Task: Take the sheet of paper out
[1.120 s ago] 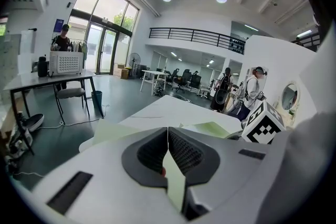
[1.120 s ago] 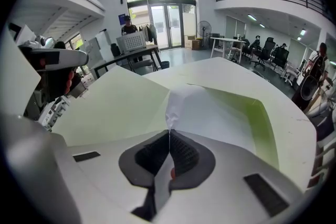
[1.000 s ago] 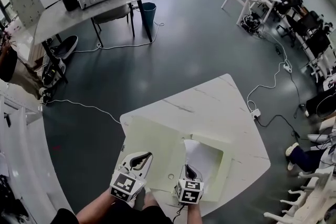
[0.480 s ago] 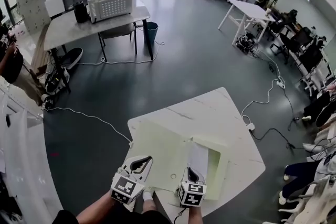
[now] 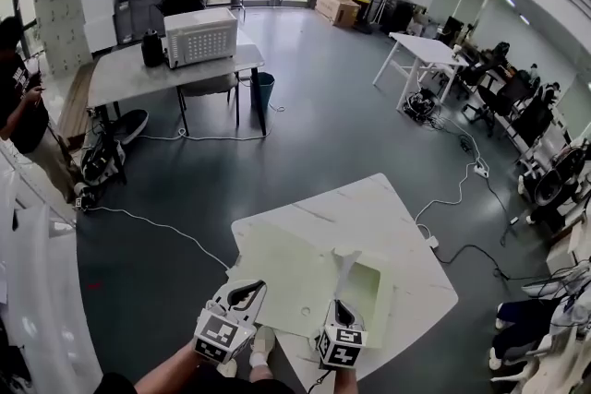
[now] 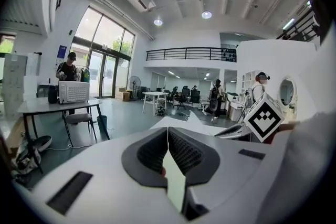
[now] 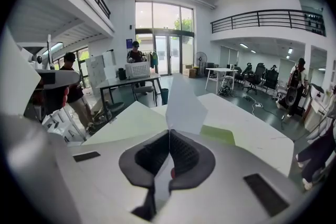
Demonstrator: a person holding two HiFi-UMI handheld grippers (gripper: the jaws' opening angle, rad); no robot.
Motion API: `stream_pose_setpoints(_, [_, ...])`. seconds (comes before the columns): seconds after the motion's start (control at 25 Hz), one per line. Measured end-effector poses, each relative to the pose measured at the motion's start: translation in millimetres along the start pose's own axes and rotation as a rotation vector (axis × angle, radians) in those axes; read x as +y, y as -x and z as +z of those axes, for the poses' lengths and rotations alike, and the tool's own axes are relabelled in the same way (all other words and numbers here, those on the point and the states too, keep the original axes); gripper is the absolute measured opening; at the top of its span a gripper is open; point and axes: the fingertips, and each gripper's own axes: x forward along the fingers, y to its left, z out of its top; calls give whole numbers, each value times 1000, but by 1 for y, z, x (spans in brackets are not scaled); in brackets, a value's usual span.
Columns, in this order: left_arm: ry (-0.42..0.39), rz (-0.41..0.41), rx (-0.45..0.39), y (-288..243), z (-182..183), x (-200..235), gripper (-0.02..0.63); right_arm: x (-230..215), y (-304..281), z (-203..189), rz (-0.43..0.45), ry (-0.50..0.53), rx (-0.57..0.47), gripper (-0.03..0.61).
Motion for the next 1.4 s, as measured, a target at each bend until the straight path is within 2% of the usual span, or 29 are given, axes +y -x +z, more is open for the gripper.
stream_pose_setpoints(0.52, [-75, -21, -101, 87, 31, -35, 25, 34, 115, 38, -61, 45, -217, 17])
stream_pose_setpoints(0.76, [-109, -40, -133, 121, 33, -51, 25, 49, 174, 40, -94, 50, -315, 17])
stream_pose_setpoints(1.08, [-130, -90, -125, 153, 23, -70, 25, 66, 235, 24, -118, 23, -401, 18])
stream_pose_setpoints(1.4, [-142, -133, -115, 169, 12, -91, 25, 73, 270, -12, -136, -16, -424, 18])
